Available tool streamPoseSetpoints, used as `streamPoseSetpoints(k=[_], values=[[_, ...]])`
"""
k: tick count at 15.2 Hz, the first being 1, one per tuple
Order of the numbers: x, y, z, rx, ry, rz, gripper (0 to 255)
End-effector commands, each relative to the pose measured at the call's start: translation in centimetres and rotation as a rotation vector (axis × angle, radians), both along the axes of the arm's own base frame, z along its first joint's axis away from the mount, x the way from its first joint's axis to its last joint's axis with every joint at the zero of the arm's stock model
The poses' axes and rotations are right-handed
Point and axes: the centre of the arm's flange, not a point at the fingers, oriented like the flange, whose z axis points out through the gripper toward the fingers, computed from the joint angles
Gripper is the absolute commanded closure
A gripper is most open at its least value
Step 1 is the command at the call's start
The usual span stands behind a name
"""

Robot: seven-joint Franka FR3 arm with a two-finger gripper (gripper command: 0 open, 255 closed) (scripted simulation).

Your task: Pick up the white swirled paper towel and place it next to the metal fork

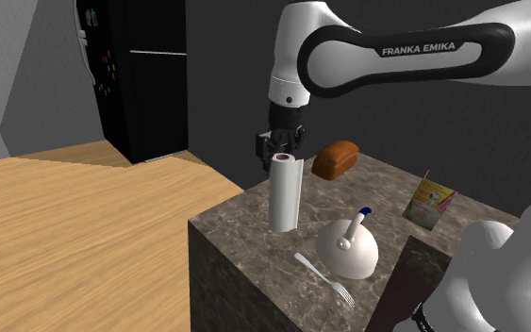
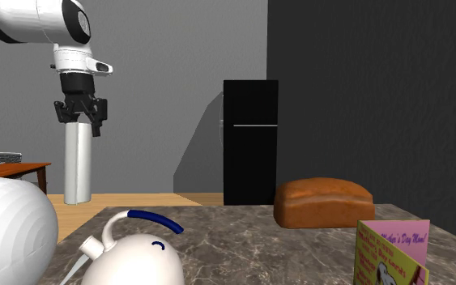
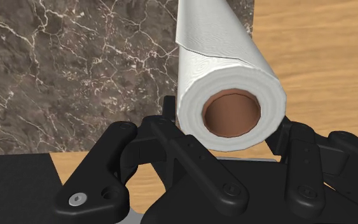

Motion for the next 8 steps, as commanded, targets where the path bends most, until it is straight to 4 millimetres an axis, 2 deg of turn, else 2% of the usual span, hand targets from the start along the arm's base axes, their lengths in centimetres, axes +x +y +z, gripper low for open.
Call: streamPoseSetpoints(k=[1,8], values=[[-0.1,0.1,-1.0,0.0,-0.001,0.0,255],[-0.1,0.1,-4.7,0.0,-0.001,0.0,255]])
